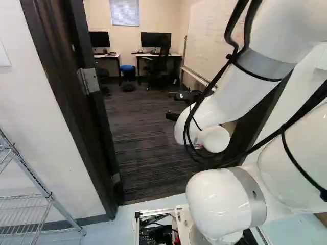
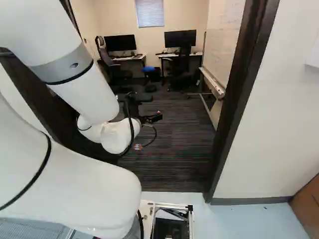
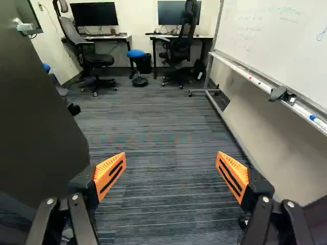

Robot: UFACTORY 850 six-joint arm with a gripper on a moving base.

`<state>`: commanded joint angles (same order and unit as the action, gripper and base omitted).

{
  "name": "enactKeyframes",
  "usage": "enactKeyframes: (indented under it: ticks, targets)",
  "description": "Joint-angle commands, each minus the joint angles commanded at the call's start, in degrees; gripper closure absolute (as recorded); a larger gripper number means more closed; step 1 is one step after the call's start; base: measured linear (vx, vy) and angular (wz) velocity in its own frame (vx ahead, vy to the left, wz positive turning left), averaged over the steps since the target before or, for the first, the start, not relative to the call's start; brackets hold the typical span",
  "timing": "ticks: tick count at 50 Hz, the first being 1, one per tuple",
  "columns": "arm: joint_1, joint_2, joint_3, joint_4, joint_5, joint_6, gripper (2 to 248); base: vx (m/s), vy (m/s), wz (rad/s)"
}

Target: Open the door and move inside

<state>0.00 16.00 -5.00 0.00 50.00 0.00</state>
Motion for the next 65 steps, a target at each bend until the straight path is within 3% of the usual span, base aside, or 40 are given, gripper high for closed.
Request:
enactKeyframes:
  ticks: [65]
  targets:
    - [0.0,0.0,0.0,0.0,0.0,0.0,3,0.129,-0.001,-0.006]
